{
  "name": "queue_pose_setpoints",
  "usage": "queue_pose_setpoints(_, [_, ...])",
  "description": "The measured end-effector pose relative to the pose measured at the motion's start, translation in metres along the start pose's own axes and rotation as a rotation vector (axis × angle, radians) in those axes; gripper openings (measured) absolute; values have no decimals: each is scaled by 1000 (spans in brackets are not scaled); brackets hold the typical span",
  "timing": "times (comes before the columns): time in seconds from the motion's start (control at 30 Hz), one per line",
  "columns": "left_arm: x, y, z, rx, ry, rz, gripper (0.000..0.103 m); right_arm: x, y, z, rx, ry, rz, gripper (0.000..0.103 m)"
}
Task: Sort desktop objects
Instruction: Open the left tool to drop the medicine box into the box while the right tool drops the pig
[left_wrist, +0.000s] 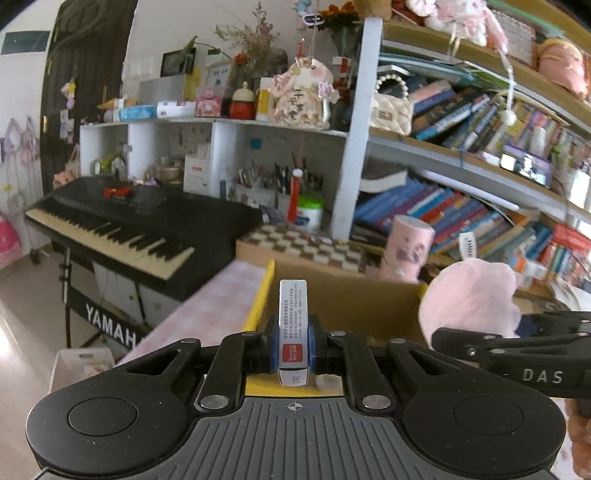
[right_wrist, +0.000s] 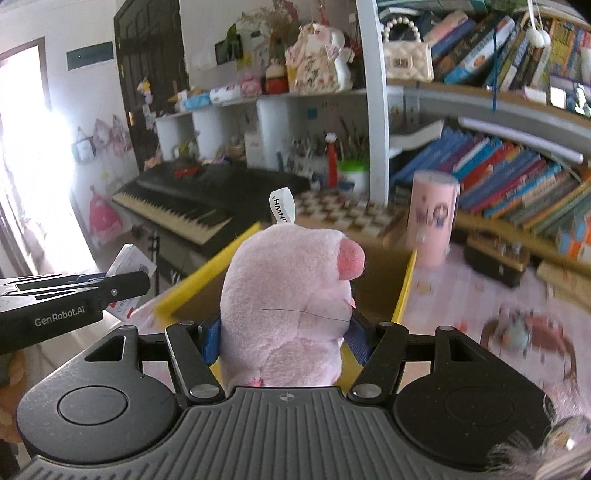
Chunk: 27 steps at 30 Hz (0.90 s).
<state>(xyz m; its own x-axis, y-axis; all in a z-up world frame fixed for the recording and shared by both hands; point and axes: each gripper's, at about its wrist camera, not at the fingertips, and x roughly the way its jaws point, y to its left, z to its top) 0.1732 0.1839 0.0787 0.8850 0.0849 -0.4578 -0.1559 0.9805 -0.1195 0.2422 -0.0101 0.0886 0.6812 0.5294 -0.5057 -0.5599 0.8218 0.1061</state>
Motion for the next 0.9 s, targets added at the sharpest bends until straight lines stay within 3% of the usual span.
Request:
queue_pose_setpoints(0.3, [86, -3, 15, 42, 78, 42, 13, 84, -31, 24, -58, 65, -8, 61])
queue_pose_setpoints(0.7, [166, -18, 3, 169, 263, 59, 13, 191, -35, 17, -294, 418, 60, 62])
queue_pose_setpoints(0.9, [174, -23, 5, 202, 276, 50, 14, 198, -29, 16, -344, 465, 69, 65])
